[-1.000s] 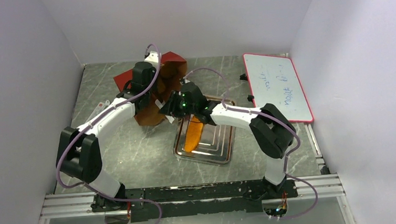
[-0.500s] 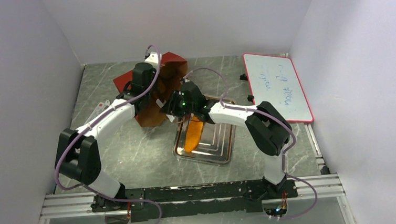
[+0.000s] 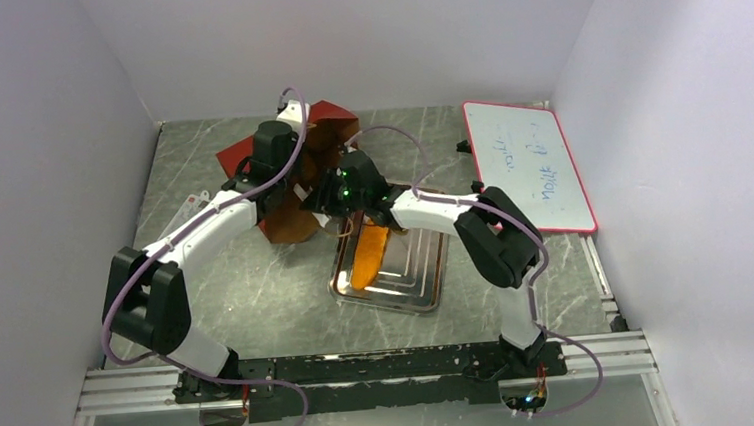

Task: Take the fake bread out of the paper bag
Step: Take out the fake bread from the paper bag.

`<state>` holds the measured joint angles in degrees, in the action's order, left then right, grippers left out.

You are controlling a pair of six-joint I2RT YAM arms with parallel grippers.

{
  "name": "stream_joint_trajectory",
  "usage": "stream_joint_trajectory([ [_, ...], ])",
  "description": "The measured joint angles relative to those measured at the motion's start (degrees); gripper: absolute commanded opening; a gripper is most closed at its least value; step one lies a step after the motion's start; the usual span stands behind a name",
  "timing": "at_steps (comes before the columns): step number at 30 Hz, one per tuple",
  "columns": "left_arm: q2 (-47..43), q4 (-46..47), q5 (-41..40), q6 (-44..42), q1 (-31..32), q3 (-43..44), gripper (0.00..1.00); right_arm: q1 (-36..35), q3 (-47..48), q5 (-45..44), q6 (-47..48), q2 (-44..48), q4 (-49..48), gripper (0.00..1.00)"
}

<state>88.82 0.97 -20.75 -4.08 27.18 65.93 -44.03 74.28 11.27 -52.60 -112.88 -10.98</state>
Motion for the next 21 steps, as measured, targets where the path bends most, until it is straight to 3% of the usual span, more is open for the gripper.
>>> stream_joint_trajectory([
  [9,-0.24,-0.13,0.0,-0.04,0.31,-0.15,0.07,0.94,2.19,1.7,0.26,-3.43,-2.05,0.37],
  [16,-1.18,-0.07,-0.02,-0.46,0.33,-0.7,0.07,1.18,3.19,2.93,0.98,-5.11,-2.91,0.08],
  [21,-1.18,-0.13,-0.5,-0.5,0.33,-0.79,0.07,1.22,2.14,2.91,1.03,-4.79,-3.41,0.06],
])
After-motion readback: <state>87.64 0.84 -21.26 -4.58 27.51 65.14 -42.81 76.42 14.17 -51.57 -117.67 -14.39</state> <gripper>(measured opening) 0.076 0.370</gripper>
